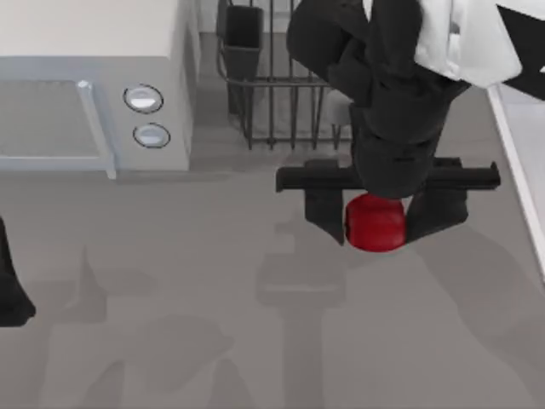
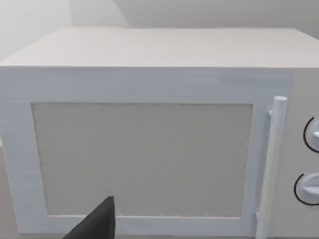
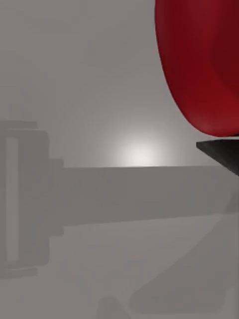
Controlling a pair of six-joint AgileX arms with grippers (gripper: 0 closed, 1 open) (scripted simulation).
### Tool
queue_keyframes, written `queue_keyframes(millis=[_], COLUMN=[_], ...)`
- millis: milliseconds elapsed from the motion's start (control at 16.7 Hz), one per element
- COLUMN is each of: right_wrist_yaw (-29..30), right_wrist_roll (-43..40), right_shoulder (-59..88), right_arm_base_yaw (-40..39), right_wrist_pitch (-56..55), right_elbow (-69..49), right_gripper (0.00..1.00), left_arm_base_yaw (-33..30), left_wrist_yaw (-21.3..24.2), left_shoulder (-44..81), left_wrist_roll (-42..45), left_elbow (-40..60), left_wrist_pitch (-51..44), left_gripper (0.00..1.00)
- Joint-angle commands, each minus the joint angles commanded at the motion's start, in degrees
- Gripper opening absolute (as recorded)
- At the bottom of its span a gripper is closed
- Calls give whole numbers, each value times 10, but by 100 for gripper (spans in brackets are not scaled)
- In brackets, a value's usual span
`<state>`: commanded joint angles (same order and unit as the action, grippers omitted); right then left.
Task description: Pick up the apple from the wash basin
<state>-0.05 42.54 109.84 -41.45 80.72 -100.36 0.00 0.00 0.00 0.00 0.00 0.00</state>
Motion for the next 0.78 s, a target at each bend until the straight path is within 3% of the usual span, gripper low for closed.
queue_keyframes(millis=[540,780], right_wrist_yaw=[1,1], right_wrist_roll=[2,2], right_shoulder=[25,29], right_arm_base_yaw=[-3,-4], right_wrist_pitch=[-211,-240], right_elbow=[181,209], right_gripper=[0,0], left_arm_base_yaw=[0,0], left_wrist_yaw=[0,0], left_shoulder=[0,0], left_wrist_roll=[0,0], left_elbow=[0,0], left_wrist_pitch=[0,0], left_gripper=[100,100])
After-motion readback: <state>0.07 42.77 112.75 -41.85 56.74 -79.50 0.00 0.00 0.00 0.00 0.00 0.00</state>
